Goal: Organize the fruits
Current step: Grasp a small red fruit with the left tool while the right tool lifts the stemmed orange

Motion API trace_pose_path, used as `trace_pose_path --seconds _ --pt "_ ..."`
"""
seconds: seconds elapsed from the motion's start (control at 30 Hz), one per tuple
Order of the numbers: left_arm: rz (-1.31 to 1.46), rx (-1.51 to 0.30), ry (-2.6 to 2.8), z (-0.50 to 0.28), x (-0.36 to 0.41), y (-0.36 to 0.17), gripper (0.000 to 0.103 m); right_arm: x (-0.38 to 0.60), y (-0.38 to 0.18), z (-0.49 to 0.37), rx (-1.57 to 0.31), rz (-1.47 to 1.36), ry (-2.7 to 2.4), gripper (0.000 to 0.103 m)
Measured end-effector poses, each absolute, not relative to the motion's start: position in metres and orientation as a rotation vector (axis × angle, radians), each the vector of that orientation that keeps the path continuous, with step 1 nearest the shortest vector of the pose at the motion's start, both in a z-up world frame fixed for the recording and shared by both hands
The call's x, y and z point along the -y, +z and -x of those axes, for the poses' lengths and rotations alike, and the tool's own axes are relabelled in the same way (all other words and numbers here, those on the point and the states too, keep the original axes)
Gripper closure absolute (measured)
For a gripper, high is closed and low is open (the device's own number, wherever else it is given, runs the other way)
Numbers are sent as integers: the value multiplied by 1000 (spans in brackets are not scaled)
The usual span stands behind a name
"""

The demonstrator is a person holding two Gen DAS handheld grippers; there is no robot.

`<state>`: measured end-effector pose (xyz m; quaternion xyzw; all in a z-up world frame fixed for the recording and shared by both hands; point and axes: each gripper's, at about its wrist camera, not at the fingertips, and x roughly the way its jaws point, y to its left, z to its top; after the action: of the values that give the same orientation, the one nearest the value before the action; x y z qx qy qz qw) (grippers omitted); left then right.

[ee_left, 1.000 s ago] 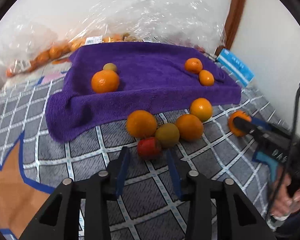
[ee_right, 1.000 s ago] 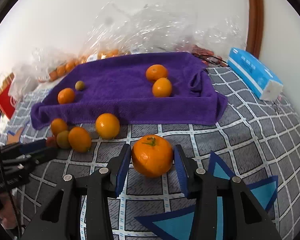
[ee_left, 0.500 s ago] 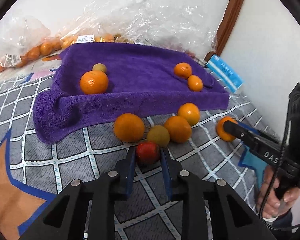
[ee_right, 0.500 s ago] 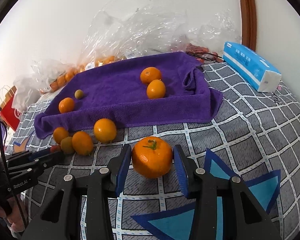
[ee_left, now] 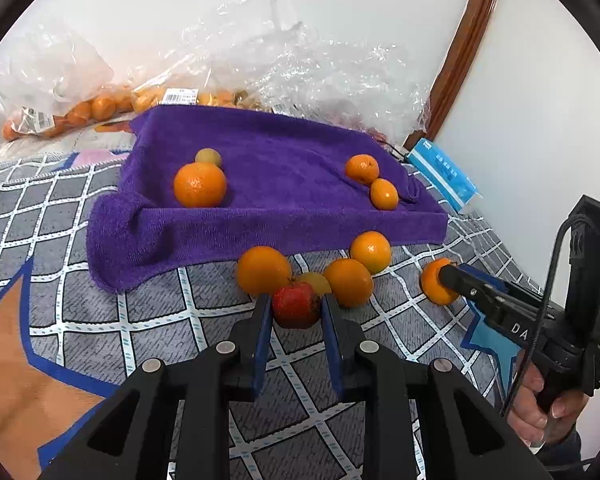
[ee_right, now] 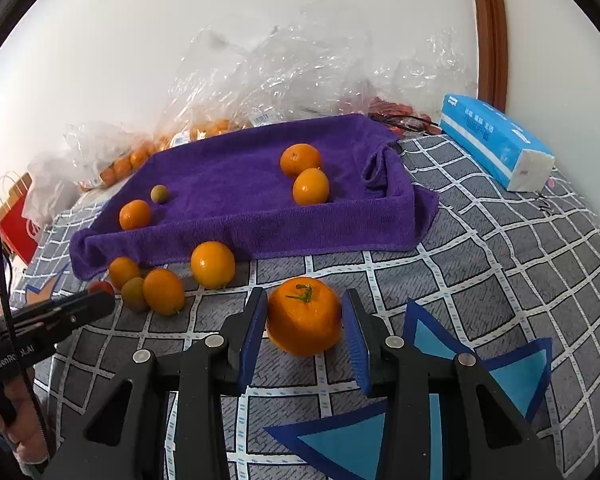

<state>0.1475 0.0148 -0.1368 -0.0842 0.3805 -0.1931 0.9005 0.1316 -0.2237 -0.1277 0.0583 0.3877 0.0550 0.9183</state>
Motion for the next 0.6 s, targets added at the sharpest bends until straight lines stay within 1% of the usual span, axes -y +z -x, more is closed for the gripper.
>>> trace_pose_path --seconds 0.1,0.17,0.23,0.3,0.47,0.6 --pt "177 -790 -393 -148 -16 -137 79 218 -129 -132 -811 -79 115 63" --pt "176 -785 -392 -147 -15 -136 79 210 -137 -138 -868 -10 109 59" --pt "172 -778 -394 -146 -15 -134 79 207 -145 -146 -926 9 94 59" --pt "169 -774 -395 -144 -14 -133 79 208 -143 -147 -912 -4 91 62" --pt "174 -768 -389 -143 -15 -132 79 214 -134 -137 -835 -26 78 62" --pt "181 -759 -375 -142 -17 -130 79 215 -126 -131 -810 -5 50 62"
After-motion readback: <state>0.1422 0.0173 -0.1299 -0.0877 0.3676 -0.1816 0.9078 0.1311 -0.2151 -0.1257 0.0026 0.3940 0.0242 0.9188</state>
